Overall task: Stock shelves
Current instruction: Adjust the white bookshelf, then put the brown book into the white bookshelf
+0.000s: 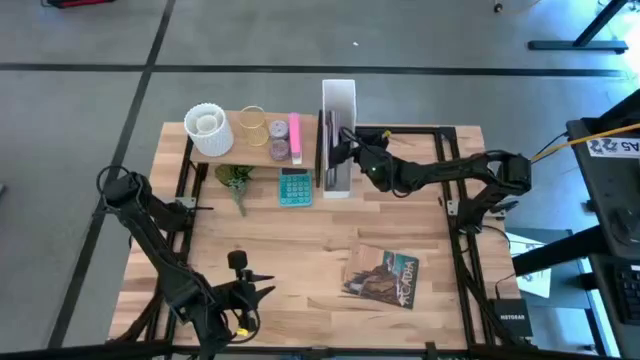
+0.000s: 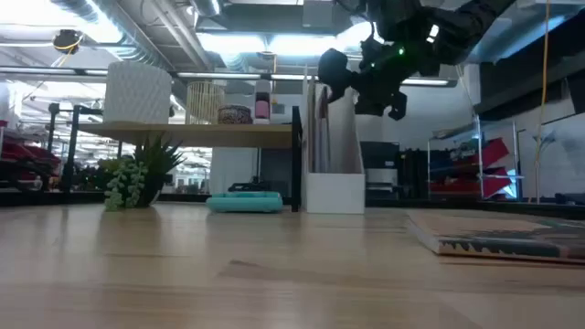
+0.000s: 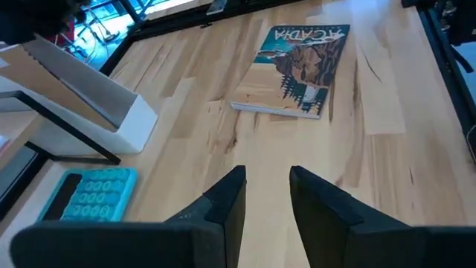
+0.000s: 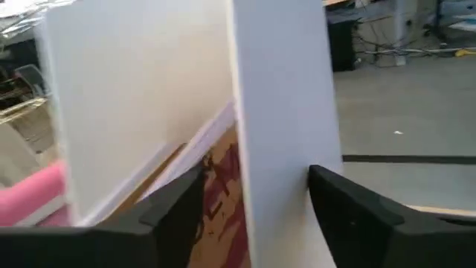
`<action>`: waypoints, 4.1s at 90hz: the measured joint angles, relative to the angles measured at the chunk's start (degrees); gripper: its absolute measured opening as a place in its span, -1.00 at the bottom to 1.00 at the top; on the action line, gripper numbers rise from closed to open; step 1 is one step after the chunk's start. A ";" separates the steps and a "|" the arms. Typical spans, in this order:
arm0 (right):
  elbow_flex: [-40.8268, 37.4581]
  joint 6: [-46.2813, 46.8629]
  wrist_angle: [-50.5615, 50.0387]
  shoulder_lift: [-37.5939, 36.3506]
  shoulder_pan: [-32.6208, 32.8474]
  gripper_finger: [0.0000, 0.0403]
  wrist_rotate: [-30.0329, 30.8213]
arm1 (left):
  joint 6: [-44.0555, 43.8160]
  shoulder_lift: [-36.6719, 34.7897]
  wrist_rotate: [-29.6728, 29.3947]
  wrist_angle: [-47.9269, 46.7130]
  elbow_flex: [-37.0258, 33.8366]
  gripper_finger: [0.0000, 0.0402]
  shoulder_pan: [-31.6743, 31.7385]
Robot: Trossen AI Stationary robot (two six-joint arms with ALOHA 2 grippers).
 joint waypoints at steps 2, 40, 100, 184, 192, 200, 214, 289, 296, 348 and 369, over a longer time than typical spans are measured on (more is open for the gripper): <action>0.00 -1.08 -0.18 -0.73 0.45 0.16 0.83 | -0.13 0.00 0.01 -0.02 0.00 -0.55 0.00; 0.10 -20.75 -13.40 -17.04 18.76 0.17 6.02 | -0.60 0.00 0.11 0.05 0.00 -0.55 0.00; 7.44 -6.55 -34.32 6.88 56.03 0.17 -20.38 | 3.31 0.32 4.34 5.25 0.00 -0.55 7.29; 8.12 2.50 -29.98 16.15 49.64 0.17 -39.95 | 35.64 16.26 38.53 46.86 0.05 -0.55 25.26; 12.72 -0.98 -32.81 15.64 49.87 0.17 -38.87 | 36.09 18.03 39.24 46.23 0.07 -0.55 27.97; 16.98 -2.95 -35.94 16.41 51.04 0.17 -37.10 | 36.09 20.92 42.24 46.04 0.02 -0.55 30.34; 23.27 -4.41 -36.45 21.64 53.69 0.17 -30.91 | 35.43 25.79 45.28 45.47 0.02 -0.55 33.75; 35.31 2.68 -67.86 30.64 59.02 0.17 -20.52 | 21.25 27.52 46.95 37.64 0.07 -0.55 27.29; 34.60 -1.99 -67.88 32.15 59.03 0.17 -20.65 | 21.29 27.54 46.66 37.55 0.07 -0.55 27.28; 36.82 -9.37 -68.92 39.53 59.40 0.18 3.67 | 21.06 29.18 47.78 39.63 0.09 -0.55 27.91; 42.41 -9.74 -75.50 40.24 58.58 0.17 11.49 | 20.91 29.29 48.73 40.68 0.07 -0.55 27.91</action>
